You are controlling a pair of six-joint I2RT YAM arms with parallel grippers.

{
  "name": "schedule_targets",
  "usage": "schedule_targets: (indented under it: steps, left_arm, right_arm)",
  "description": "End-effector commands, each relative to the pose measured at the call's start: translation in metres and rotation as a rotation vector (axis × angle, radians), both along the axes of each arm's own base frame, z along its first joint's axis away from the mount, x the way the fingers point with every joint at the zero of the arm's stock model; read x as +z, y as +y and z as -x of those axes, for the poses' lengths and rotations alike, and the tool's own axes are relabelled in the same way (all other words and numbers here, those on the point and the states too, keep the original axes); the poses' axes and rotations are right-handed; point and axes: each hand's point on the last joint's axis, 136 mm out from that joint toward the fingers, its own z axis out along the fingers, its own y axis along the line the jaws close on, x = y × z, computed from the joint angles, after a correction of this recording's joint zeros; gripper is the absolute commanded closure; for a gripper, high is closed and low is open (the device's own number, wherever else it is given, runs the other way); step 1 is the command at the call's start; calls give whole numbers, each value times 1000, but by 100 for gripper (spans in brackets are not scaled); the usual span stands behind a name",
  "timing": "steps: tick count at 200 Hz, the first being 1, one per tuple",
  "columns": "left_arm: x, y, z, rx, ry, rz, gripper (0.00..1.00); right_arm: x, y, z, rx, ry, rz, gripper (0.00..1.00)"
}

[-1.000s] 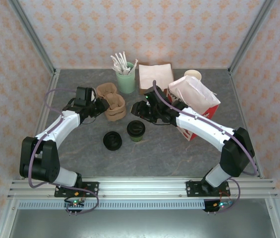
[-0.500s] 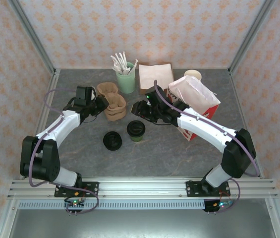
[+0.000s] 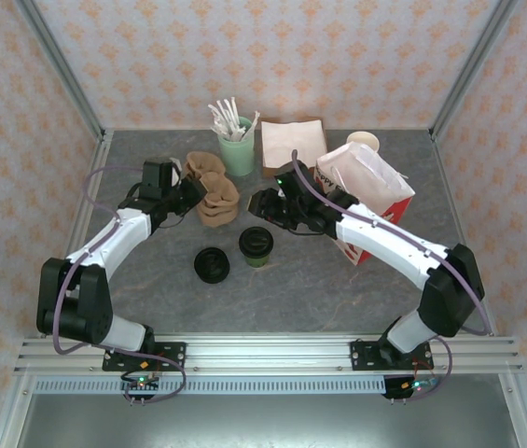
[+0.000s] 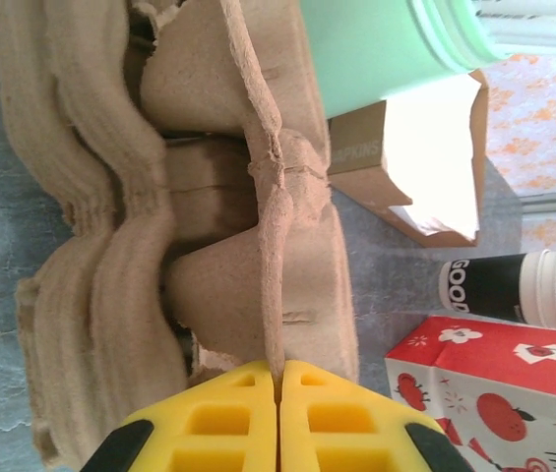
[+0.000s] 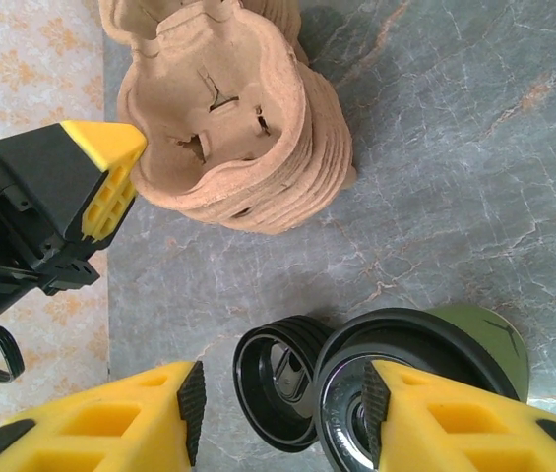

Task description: Pack the takeout coffee

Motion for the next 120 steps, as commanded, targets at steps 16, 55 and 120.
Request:
schedule_targets:
  steps: [16, 55, 120]
  left_arm:
    - [56, -8, 3, -29, -139, 46, 95]
    - [107, -10, 23, -76, -241, 44, 95]
    - [191, -48, 83, -327, -470, 100, 95]
  right_arm:
    - [43, -9, -3, -22, -141, -89, 58]
    - [80, -18, 5, -1, -265, -157, 60]
    - [148, -41, 39, 101, -495, -325, 59]
